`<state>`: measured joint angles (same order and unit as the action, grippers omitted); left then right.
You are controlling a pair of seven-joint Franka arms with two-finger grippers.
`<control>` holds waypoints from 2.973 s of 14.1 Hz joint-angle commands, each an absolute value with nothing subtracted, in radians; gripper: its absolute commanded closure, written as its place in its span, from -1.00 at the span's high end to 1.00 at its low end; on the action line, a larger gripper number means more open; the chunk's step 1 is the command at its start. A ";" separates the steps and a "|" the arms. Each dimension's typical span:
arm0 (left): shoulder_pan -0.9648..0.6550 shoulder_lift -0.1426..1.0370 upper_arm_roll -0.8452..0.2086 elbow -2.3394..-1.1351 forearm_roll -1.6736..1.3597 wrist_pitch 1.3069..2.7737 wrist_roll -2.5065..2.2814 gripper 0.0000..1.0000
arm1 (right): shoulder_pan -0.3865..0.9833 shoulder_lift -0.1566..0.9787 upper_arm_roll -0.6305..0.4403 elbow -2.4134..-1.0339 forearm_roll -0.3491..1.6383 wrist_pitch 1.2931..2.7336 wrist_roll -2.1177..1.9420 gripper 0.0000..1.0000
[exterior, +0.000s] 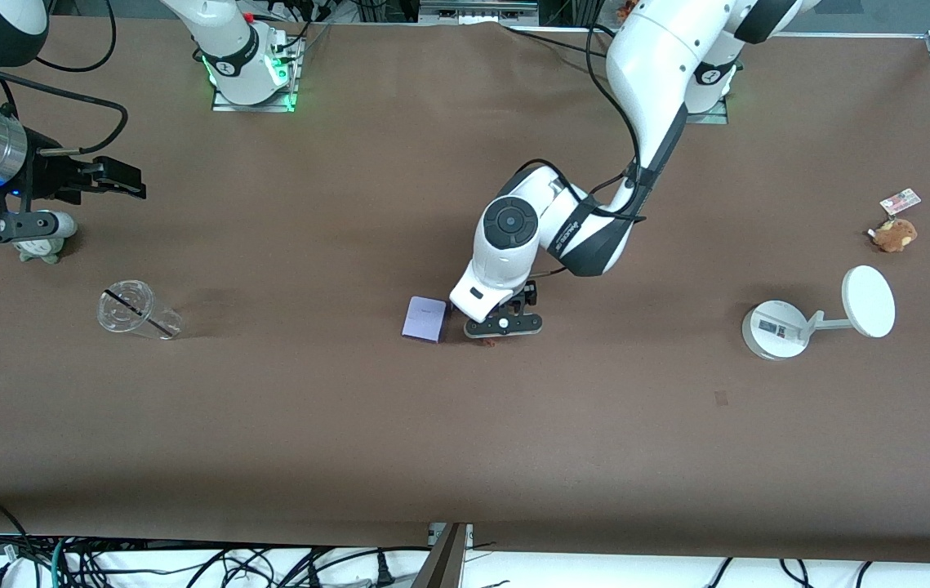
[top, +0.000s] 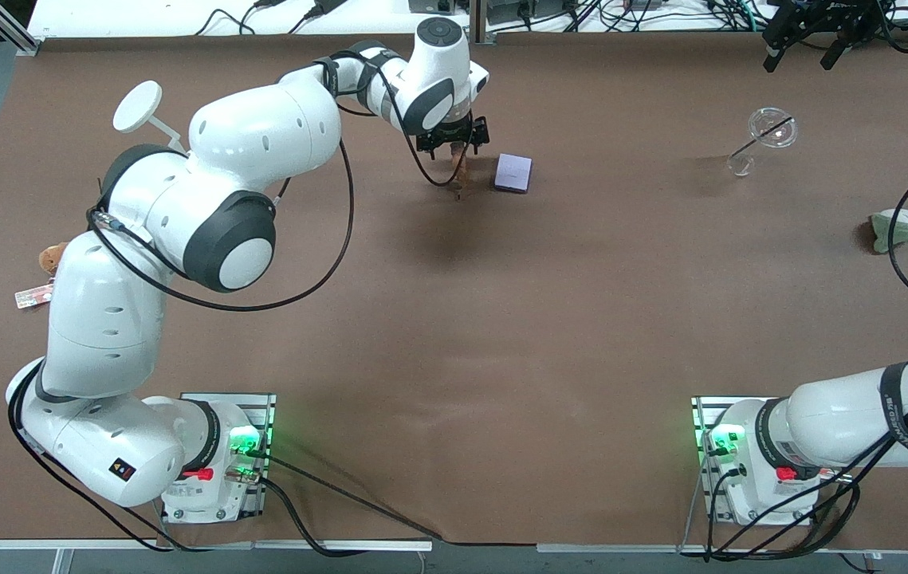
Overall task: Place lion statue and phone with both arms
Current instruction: 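Move the left gripper over the brown lion statue, then close the left gripper on the lion statue and lift it, then carry the lion statue with the left gripper toward the white lamp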
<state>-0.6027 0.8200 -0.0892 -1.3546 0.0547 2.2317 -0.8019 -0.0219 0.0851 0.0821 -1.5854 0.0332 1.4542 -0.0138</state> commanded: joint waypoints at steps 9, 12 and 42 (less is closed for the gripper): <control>-0.684 0.923 -0.005 -1.256 0.083 2.272 -0.844 0.93 | -0.020 0.083 0.078 -1.569 0.029 1.439 -0.005 1.00; -0.686 0.936 -0.003 -1.249 0.083 2.273 -0.876 0.00 | -0.020 0.083 0.078 -1.569 0.029 1.439 -0.005 1.00; -0.003 0.453 -0.118 -1.956 0.106 2.378 -0.129 -1.00 | 0.190 0.153 0.091 -1.569 0.034 1.604 0.394 1.00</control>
